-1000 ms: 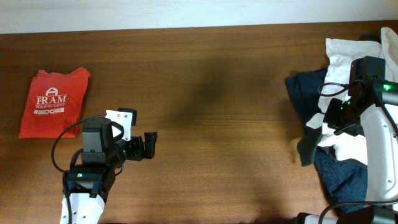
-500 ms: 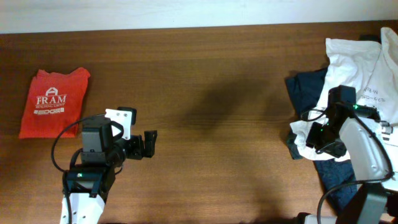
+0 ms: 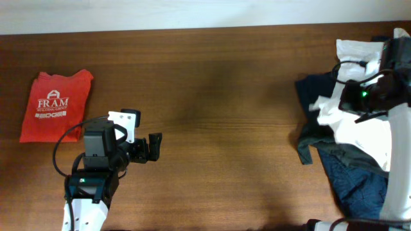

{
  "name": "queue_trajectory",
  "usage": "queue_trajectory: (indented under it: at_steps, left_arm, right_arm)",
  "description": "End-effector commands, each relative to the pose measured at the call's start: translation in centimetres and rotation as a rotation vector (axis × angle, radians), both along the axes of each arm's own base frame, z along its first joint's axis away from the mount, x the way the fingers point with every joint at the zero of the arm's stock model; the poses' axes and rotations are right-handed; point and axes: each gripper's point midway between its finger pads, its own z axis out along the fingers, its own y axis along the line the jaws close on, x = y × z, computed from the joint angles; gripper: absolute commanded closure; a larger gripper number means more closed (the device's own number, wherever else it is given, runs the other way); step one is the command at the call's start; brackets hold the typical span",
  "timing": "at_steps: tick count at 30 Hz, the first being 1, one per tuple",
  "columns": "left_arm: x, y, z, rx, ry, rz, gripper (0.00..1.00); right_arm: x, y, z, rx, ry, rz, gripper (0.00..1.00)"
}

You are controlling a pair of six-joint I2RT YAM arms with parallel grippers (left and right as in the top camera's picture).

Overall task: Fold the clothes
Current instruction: 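Grasp the white t-shirt with the right gripper and pull it left, then grasp the shirt's left side with the left gripper, spread it flat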

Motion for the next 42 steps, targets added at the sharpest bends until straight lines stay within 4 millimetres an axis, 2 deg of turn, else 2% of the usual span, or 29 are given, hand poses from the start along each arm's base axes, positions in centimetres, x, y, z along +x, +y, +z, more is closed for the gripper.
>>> queue_trajectory:
  at_steps: [1, 2, 3, 5, 6, 9, 10, 12, 13, 14, 15, 18, 20, 21, 22, 23, 24, 27, 28, 31, 32, 34, 36, 37, 38, 39, 40, 41, 42]
  left_arm:
    - [0.4, 0.1, 0.9, -0.003, -0.023, 0.0, 0.01]
    - [0.4, 0.1, 0.9, -0.002, -0.022, 0.001, 0.01]
    - [0.4, 0.1, 0.9, -0.002, -0.021, 0.001, 0.01]
    - [0.4, 0.1, 0.9, -0.002, -0.023, 0.001, 0.01]
    - [0.5, 0.1, 1.0, -0.002, -0.028, 0.001, 0.01]
    - [0.6, 0.1, 1.1, -0.003, -0.033, 0.001, 0.01]
    - [0.6, 0.1, 1.1, -0.003, -0.034, 0.001, 0.01]
    - [0.6, 0.1, 1.1, -0.003, -0.034, 0.001, 0.01]
    - [0.6, 0.1, 1.1, -0.003, -0.034, 0.001, 0.01]
    - [0.6, 0.1, 1.1, -0.003, -0.033, 0.001, 0.01]
    - [0.6, 0.1, 1.1, -0.003, -0.034, 0.001, 0.01]
    - [0.6, 0.1, 1.1, -0.003, -0.033, 0.001, 0.01]
    - [0.6, 0.1, 1.1, -0.003, -0.033, 0.001, 0.01]
    - [0.6, 0.0, 1.1, -0.004, -0.034, 0.0, 0.01]
    - [0.5, 0.0, 1.1, -0.007, -0.033, -0.003, 0.01]
    - [0.6, 0.0, 1.1, -0.007, -0.036, -0.003, 0.01]
    - [0.6, 0.0, 1.1, -0.007, -0.034, -0.003, 0.01]
    - [0.6, -1.0, -0.6, -0.073, 0.047, -0.016, 0.01]
    - [0.6, -1.4, -2.3, -0.098, 0.117, -0.018, 0.01]
    - [-0.1, -3.4, -6.8, -0.196, 0.313, -0.089, 0.01]
    - [-0.7, -4.0, -9.1, -0.23, 0.413, -0.1, 0.01]
    - [-2.3, -5.8, -12.1, -0.358, 0.591, -0.121, 0.01]
    - [-3.3, -6.1, -14.3, -0.4, 0.71, -0.078, 0.01]
    - [-3.6, -6.1, -15.2, -0.414, 0.755, -0.045, 0.11]
    - [-3.3, -6.1, -15.5, -0.417, 0.749, -0.046, 0.5]
    - [-2.5, -6.2, -15.4, -0.417, 0.709, -0.055, 0.95]
    - [-1.6, -6.2, -15.2, -0.416, 0.668, -0.063, 1.0]
    - [0.2, -5.7, -14.8, -0.387, 0.602, -0.055, 1.0]
    - [2.7, -3.6, -14.3, -0.29, 0.536, 0.014, 0.99]
  right_arm:
    - [0.8, 2.4, 2.1, 0.055, -0.09, 0.191, 0.96]
    - [0.9, 0.8, 2.1, 0.006, -0.083, 0.094, 0.96]
    - [1.1, 1.0, 2.2, 0.023, -0.094, 0.085, 0.96]
    - [1.8, 6.0, 3.3, 0.167, -0.175, 0.35, 0.96]
    - [2.0, 10.5, 4.5, 0.289, -0.24, 0.505, 0.96]
    - [1.3, 18.2, 4.8, 0.334, -0.234, 0.709, 0.96]
    - [1.3, 20.1, 4.6, 0.333, -0.217, 0.72, 0.96]
    - [1.1, 24.9, 3.1, 0.323, -0.157, 0.744, 0.96]
    - [0.8, 28.8, 1.4, 0.351, -0.11, 0.803, 0.96]
    - [0.8, 30.3, 0.5, 0.359, -0.089, 0.818, 0.96]
    - [0.9, 33.2, -1.9, 0.357, -0.032, 0.829, 0.96]
    - [0.0, 38.7, -6.3, 0.357, 0.04, 0.934, 0.96]
    - [-0.4, 40.9, -6.9, 0.362, 0.023, 0.984, 0.96]
    - [-0.3, 41.3, -6.7, 0.355, 0.002, 0.991, 0.88]
    - [0.5, 40.6, -7.0, 0.303, -0.011, 0.956, 0.45]
    - [1.8, 38.9, -7.5, 0.232, -0.012, 0.882, 0.09]
    - [3.1, 36.9, -7.6, 0.194, -0.014, 0.818, 0.01]
    - [4.8, 29.7, -6.7, 0.172, 0.04, 0.617, 0.01]
    - [4.6, 26.1, -6.6, 0.166, 0.092, 0.537, 0.01]
    - [2.8, 20.1, -7.6, 0.162, 0.25, 0.389, 0.01]
    - [2.6, 18.4, -7.7, 0.166, 0.277, 0.341, 0.01]
    - [2.4, 16.4, -7.8, 0.173, 0.301, 0.286, 0.01]
    - [2.4, 16.2, -7.8, 0.173, 0.303, 0.281, 0.01]
    - [2.4, 16.2, -7.8, 0.172, 0.303, 0.281, 0.01]
    - [2.4, 16.1, -7.8, 0.163, 0.303, 0.286, 0.01]
    - [2.4, 16.1, -7.8, 0.161, 0.303, 0.285, 0.01]
    - [2.4, 16.1, -7.8, 0.16, 0.303, 0.285, 0.01]
    - [2.3, 15.9, -7.8, 0.152, 0.309, 0.283, 0.01]
    - [2.2, 15.3, -7.9, 0.121, 0.318, 0.274, 0.01]
